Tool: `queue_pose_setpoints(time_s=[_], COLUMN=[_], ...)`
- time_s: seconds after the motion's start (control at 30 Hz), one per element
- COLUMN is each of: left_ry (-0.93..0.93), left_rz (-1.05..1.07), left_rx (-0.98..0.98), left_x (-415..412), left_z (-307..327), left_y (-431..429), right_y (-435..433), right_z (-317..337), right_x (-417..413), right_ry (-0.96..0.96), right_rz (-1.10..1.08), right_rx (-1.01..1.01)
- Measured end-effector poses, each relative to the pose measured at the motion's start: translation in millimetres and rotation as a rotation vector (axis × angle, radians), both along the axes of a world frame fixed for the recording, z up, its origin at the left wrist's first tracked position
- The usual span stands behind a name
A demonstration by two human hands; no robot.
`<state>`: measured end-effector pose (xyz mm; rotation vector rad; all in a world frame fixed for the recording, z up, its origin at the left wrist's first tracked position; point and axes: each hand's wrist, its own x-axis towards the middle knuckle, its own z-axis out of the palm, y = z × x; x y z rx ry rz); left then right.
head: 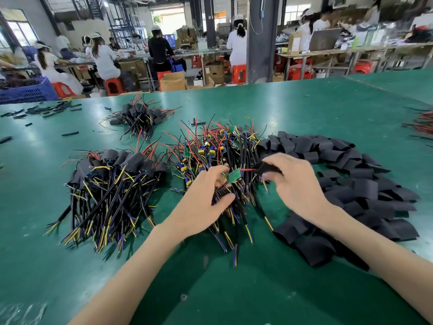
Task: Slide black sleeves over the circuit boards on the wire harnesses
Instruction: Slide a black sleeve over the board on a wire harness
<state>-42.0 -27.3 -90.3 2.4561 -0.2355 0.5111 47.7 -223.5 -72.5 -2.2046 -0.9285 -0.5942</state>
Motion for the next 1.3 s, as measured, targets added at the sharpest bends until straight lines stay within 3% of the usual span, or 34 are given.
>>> queue_pose_setpoints(time_s=[0.13,0.3,0.4,0.57,0.87,1.3], left_ry=[-0.022,-0.095,-0.144,-0.147,-0.131,-0.121], left_rz=[0.017,0.047,0.052,0.067,0.06,0.024], left_rx=[-0.082,-0.146,-0.104,-0.064,0.045,0.07], left_x=[2,1,1,0,-2,-4], left_z=[3,5,6,7,13,16], left_y=[-1,-8,-9,-7,-5,-5], right_y=[-3,-4,-3,-1,-1,-1], right_z=[3,-8,-7,-2,3,1], right_x=[7,6,3,1,-3,-4], right_ry=[0.065,-0.203,-0.232,-0.012,0.156,0.181], right_rz=[0.033,-0.015,0.006,0.253,0.31,0.32], right_rx=[0.046,-0.371,-0.453,-0.311,-0.192,-0.095])
